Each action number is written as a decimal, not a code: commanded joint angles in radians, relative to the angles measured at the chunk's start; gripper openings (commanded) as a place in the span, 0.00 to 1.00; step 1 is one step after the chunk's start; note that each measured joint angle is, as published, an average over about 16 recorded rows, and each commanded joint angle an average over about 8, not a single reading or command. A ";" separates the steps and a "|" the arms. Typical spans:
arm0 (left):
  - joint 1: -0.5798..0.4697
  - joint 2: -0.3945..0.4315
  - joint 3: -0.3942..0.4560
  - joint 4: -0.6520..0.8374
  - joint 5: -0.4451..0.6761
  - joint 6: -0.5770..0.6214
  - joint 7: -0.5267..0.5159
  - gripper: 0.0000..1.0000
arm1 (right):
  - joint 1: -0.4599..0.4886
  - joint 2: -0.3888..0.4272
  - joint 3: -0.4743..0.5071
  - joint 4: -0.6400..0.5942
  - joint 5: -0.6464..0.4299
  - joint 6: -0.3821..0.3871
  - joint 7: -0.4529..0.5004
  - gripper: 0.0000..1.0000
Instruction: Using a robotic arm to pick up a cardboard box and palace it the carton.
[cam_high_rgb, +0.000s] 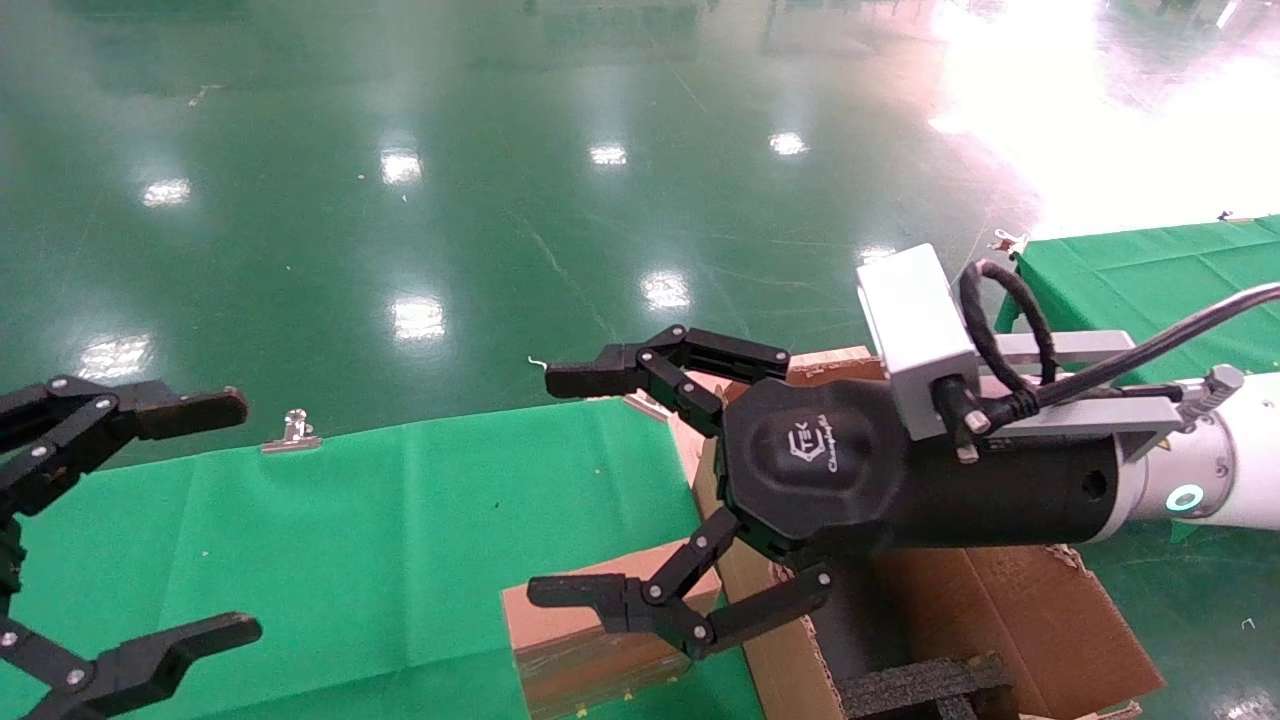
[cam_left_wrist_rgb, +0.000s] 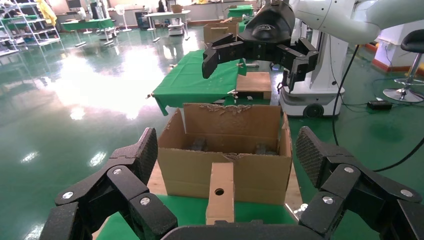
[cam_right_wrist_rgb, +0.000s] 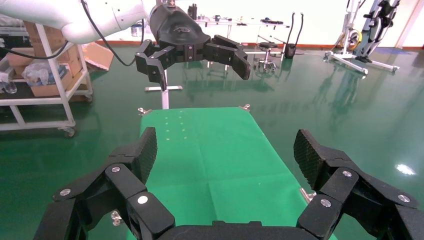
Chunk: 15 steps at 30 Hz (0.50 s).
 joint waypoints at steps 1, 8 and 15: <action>0.000 0.000 0.000 0.000 0.000 0.000 0.000 1.00 | 0.000 0.000 0.000 0.000 0.000 0.000 0.000 1.00; 0.000 0.000 0.000 0.000 0.000 0.000 0.000 1.00 | 0.000 0.000 0.000 0.000 0.000 0.000 0.000 1.00; 0.000 0.000 0.000 0.000 0.000 0.000 0.000 0.62 | 0.000 0.000 0.000 0.000 0.000 0.000 0.000 1.00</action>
